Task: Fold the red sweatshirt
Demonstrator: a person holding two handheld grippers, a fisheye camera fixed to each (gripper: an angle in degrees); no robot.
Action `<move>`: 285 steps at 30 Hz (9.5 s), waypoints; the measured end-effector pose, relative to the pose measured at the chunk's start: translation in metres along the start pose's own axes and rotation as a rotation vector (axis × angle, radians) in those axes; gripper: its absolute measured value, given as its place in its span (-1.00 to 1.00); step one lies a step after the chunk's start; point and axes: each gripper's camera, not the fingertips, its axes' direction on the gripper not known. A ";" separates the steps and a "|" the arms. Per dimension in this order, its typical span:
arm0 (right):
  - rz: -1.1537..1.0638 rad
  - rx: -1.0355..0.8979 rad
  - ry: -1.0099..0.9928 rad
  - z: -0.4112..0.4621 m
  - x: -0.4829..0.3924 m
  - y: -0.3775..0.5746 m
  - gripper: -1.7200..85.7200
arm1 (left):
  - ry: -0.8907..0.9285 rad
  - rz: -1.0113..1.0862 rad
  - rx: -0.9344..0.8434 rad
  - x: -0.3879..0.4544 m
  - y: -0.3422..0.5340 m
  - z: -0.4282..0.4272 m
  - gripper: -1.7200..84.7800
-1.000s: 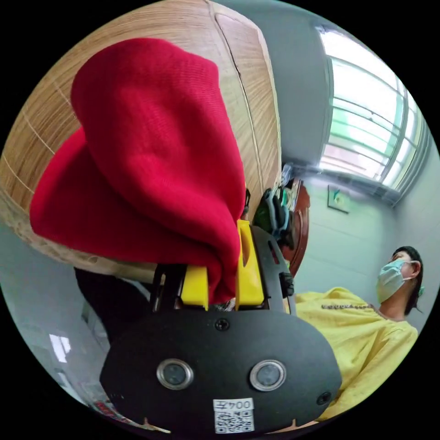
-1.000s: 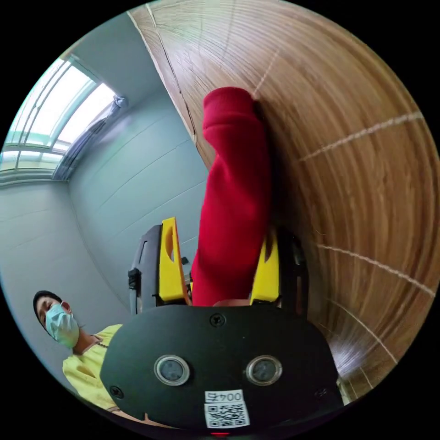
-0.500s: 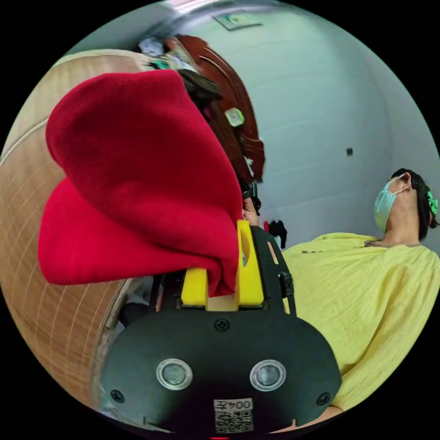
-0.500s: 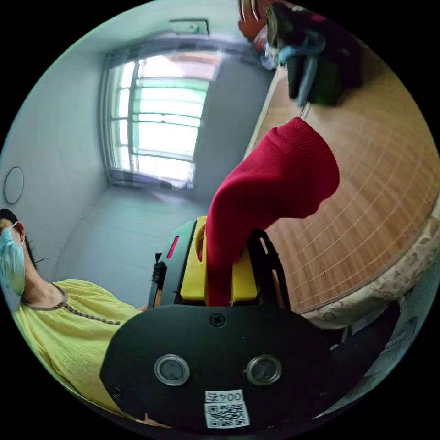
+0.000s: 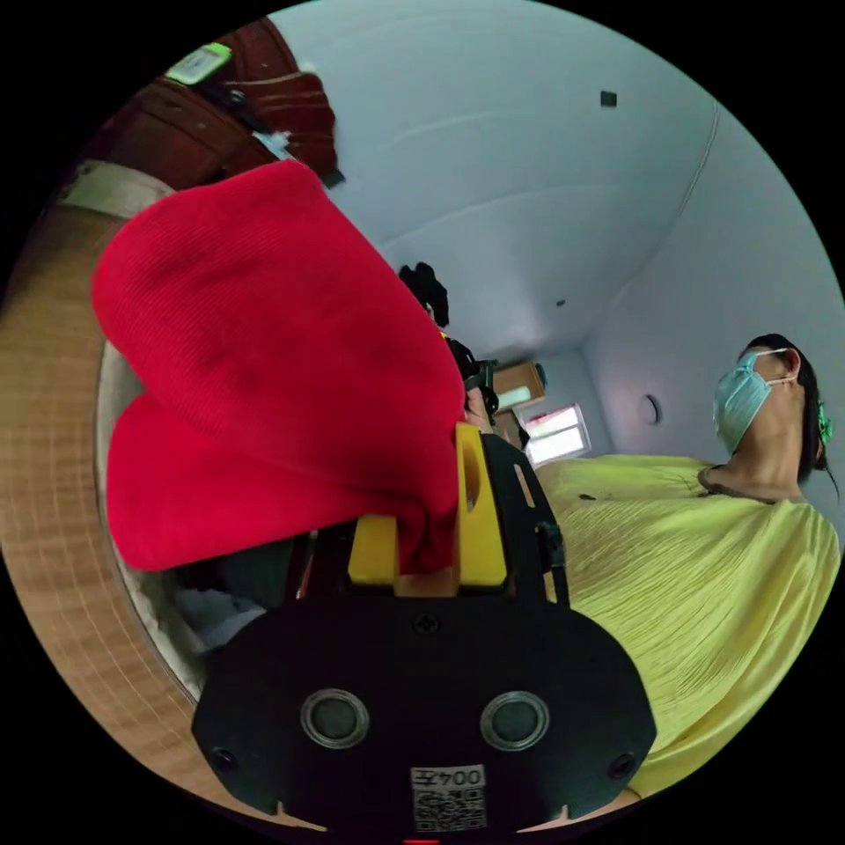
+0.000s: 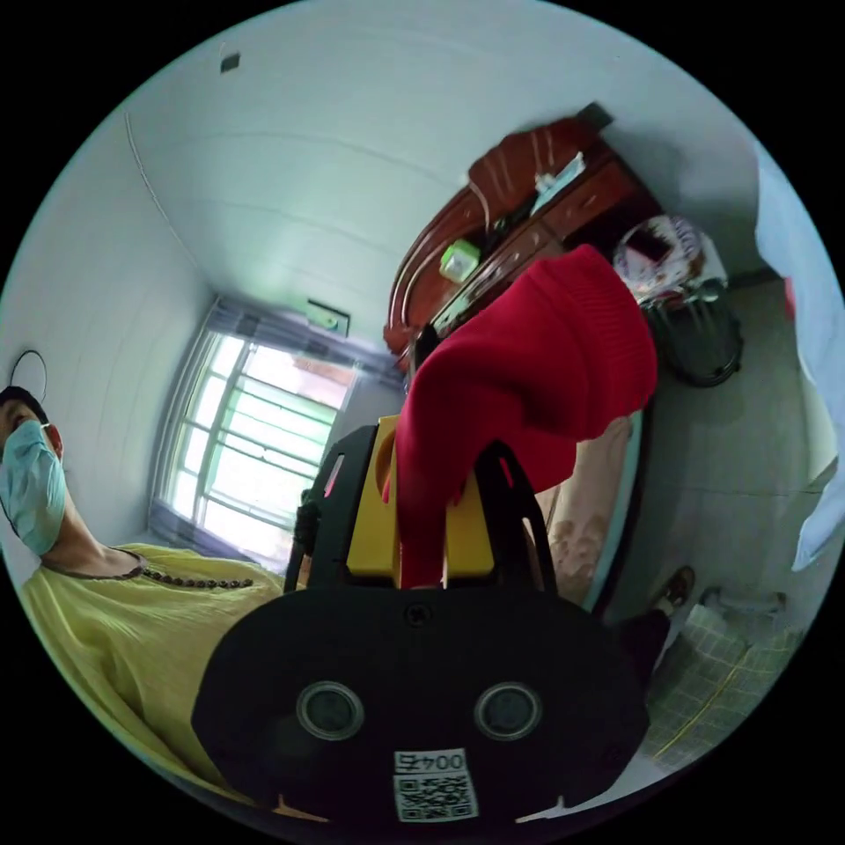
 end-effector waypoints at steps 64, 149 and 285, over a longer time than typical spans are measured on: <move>0.503 0.368 0.451 -0.466 0.463 0.129 -0.78 | 0.298 -0.238 -0.666 -0.067 -0.309 0.482 -0.69; 0.858 0.253 0.971 -0.380 0.479 0.122 -0.98 | -0.363 -0.044 0.048 0.176 -0.189 0.874 -0.96; 0.979 0.304 0.957 -0.394 0.515 0.123 -0.98 | -0.198 -0.139 0.039 0.178 -0.188 0.873 -0.95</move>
